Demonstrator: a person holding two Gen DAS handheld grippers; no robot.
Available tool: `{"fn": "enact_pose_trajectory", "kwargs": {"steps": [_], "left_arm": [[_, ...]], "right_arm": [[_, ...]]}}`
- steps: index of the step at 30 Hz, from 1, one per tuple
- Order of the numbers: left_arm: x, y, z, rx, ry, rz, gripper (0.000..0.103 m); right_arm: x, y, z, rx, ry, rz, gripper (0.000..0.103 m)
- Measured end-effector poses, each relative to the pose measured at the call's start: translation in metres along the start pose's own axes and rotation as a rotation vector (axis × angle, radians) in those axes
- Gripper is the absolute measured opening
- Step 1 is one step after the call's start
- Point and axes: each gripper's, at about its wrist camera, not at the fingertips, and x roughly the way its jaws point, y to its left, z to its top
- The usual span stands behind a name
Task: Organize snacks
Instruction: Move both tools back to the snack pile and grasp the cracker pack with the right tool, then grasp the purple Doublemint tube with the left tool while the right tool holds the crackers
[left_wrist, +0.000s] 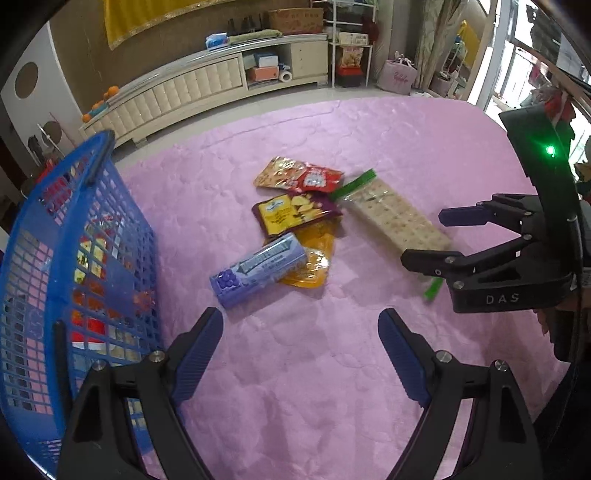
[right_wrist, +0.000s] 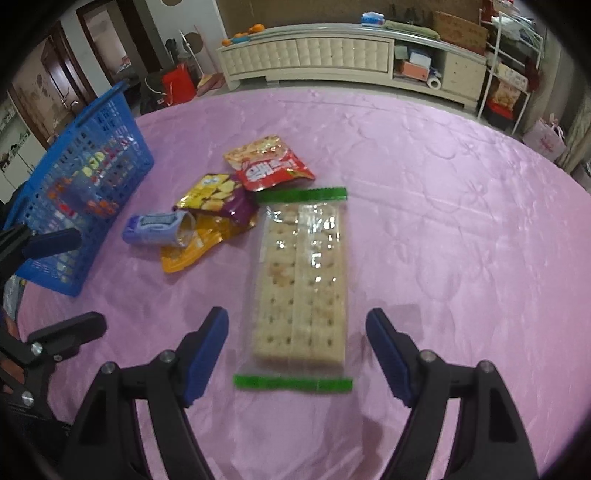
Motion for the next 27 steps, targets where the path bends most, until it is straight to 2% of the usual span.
{"fn": "enact_pose_trajectory", "kwargs": {"steps": [5,6,8,9,17,20,27], "left_arm": [[0.007,0.011,0.003,-0.027,-0.008,-0.008,0.084],[0.008,0.011,0.004,-0.026,-0.012,-0.012,0.084],[0.011,0.011,0.006,-0.017,-0.028,0.007,0.084],[0.013,0.011,0.008,-0.013,-0.033,0.017,0.084],[0.03,0.015,0.031,-0.008,-0.033,0.027,0.084],[0.036,0.018,0.04,-0.016,-0.037,0.066,0.085],[0.066,0.031,0.045,-0.041,0.11,-0.015,0.084]], "right_arm": [[0.009,0.008,0.007,-0.041,-0.013,0.008,0.078],[0.01,0.011,0.007,-0.048,-0.015,0.005,0.075],[0.011,0.014,0.005,-0.071,-0.034,-0.041,0.062],[0.01,0.014,0.004,-0.077,-0.037,-0.052,0.059],[0.002,-0.005,0.001,-0.015,-0.037,-0.031,0.059],[-0.001,-0.016,-0.001,0.026,-0.044,-0.038,0.059],[-0.007,-0.026,-0.004,0.072,-0.052,-0.025,0.059]]}}
